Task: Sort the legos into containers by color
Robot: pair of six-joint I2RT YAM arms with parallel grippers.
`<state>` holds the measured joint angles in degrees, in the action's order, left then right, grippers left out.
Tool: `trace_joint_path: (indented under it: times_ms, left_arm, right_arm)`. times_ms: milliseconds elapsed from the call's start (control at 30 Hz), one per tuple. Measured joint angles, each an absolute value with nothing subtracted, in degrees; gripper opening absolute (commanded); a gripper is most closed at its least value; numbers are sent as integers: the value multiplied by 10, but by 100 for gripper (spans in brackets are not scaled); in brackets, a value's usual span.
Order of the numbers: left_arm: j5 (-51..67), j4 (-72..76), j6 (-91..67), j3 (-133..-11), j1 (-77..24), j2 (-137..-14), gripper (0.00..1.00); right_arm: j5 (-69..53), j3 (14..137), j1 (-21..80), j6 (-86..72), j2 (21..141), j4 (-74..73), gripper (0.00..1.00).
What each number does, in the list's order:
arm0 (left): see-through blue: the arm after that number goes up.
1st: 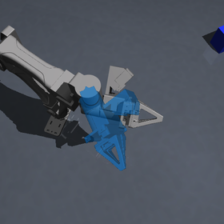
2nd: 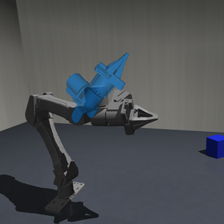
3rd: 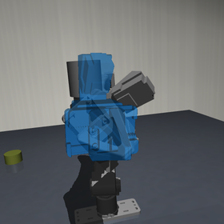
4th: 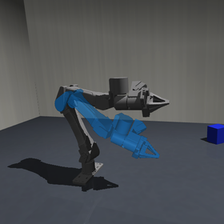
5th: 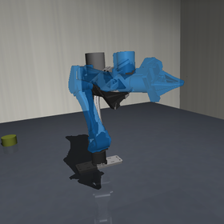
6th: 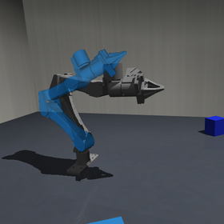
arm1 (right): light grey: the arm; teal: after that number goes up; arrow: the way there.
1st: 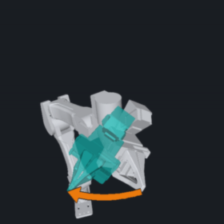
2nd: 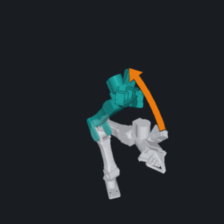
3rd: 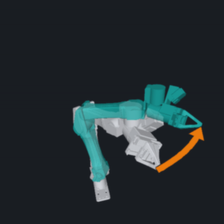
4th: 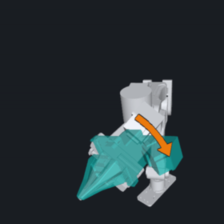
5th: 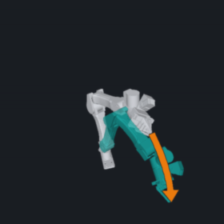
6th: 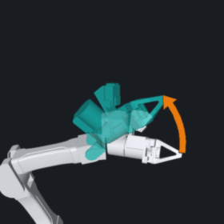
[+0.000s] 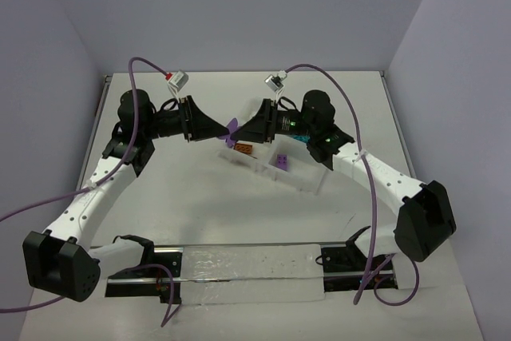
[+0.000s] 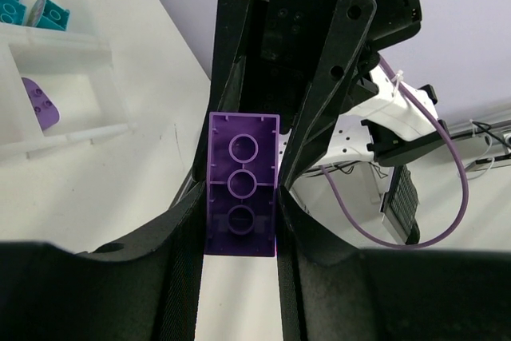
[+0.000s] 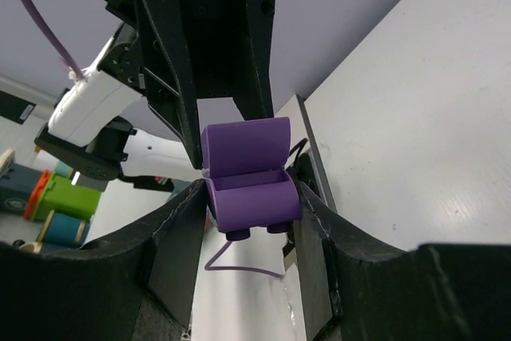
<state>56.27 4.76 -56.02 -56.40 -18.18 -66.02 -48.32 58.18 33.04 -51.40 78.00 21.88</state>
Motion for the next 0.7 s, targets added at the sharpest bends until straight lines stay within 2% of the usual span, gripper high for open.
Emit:
trace_joint_path:
  times_ms: [367, 700]
  left_arm:
    - [532, 24, -559, -567, -184, -658, 0]
    - [437, -93, -502, -628, -206, -670, 0]
  right_arm:
    - [-379, 540, 304, -359, 679, -22, 0]
    - [-40, 541, 281, -297, 669, -281, 2]
